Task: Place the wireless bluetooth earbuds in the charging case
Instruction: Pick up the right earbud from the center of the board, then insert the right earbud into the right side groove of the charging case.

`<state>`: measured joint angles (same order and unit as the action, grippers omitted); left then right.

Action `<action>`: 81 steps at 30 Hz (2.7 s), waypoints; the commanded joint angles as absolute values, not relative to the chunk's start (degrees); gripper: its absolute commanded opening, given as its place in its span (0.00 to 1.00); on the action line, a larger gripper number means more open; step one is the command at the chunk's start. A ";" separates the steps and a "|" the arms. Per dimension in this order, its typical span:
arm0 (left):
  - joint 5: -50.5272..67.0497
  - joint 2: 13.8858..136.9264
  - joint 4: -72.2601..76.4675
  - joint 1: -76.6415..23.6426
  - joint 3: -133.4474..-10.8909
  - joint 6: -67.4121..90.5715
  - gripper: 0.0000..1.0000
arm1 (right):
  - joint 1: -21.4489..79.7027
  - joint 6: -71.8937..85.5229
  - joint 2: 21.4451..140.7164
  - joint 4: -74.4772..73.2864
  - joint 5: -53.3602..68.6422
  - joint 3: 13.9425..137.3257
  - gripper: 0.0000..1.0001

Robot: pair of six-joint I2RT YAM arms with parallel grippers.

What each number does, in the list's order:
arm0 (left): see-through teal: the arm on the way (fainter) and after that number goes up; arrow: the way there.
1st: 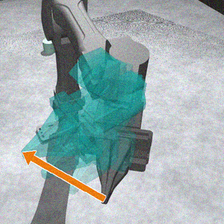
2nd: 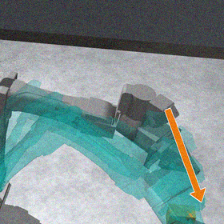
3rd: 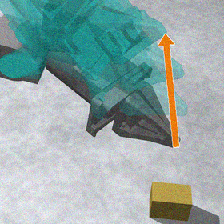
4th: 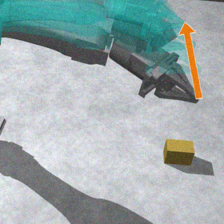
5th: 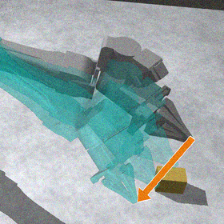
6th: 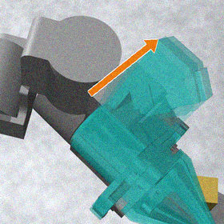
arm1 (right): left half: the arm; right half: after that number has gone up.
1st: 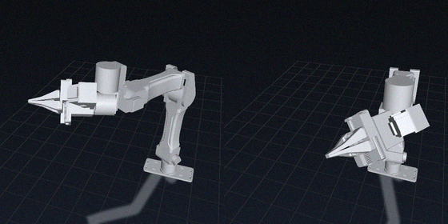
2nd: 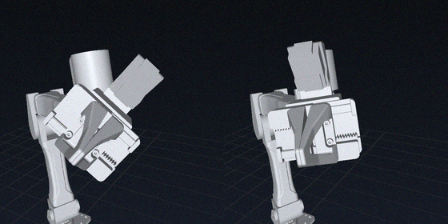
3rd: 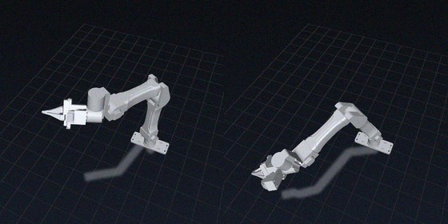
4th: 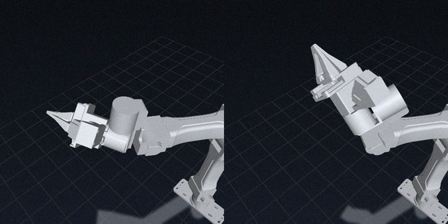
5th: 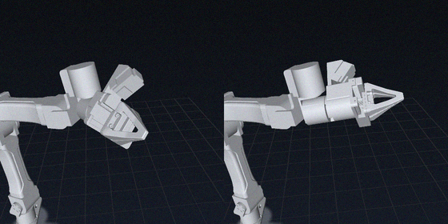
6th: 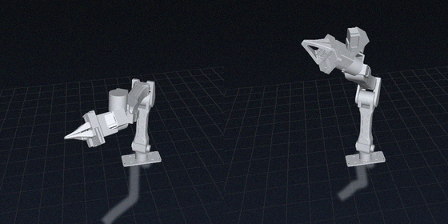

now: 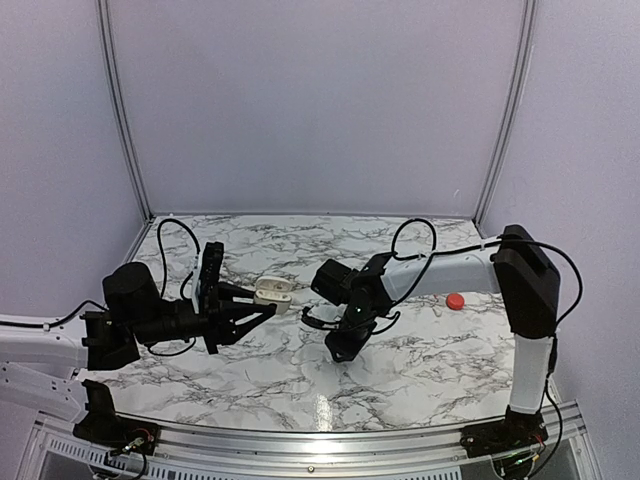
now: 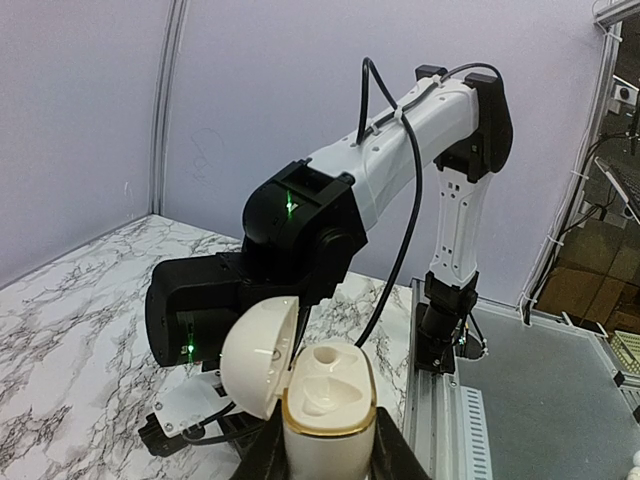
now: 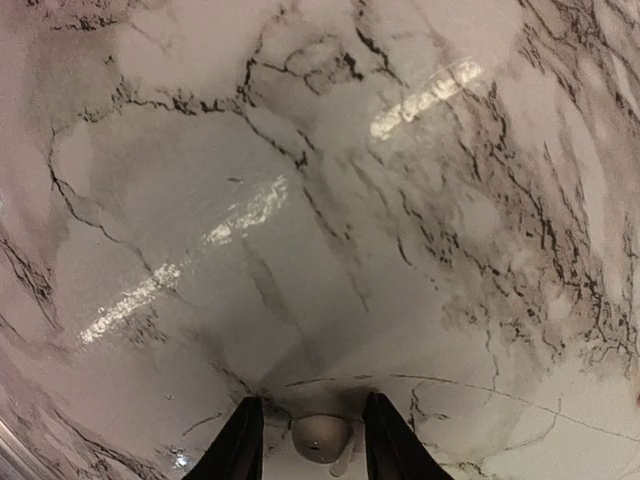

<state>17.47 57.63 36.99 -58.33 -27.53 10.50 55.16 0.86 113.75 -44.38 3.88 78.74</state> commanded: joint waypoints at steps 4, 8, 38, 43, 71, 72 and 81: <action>17.23 56.08 38.41 -58.10 -26.80 9.96 0.00 | 56.46 -2.09 117.38 -51.92 -2.78 82.95 0.34; 17.27 55.86 38.23 -58.10 -26.75 9.89 0.00 | 56.69 -2.37 118.48 -54.73 -4.48 84.73 0.31; 12.99 53.90 39.22 -57.83 -25.95 5.61 0.00 | 54.15 -0.26 99.74 -41.99 -1.12 88.48 0.13; 12.77 52.28 41.74 -57.83 -24.95 1.32 0.00 | 55.52 1.07 89.78 -32.91 2.64 87.26 0.13; 9.01 52.10 47.87 -57.83 -26.71 -0.35 0.00 | 66.52 10.16 75.77 11.59 16.11 69.43 0.13; 8.74 52.18 47.97 -57.83 -26.76 -0.35 0.00 | 66.49 10.72 76.15 11.71 15.80 69.47 0.13; 8.09 53.03 49.25 -57.85 -26.73 1.48 0.00 | 66.88 12.03 78.23 11.52 13.85 69.92 0.13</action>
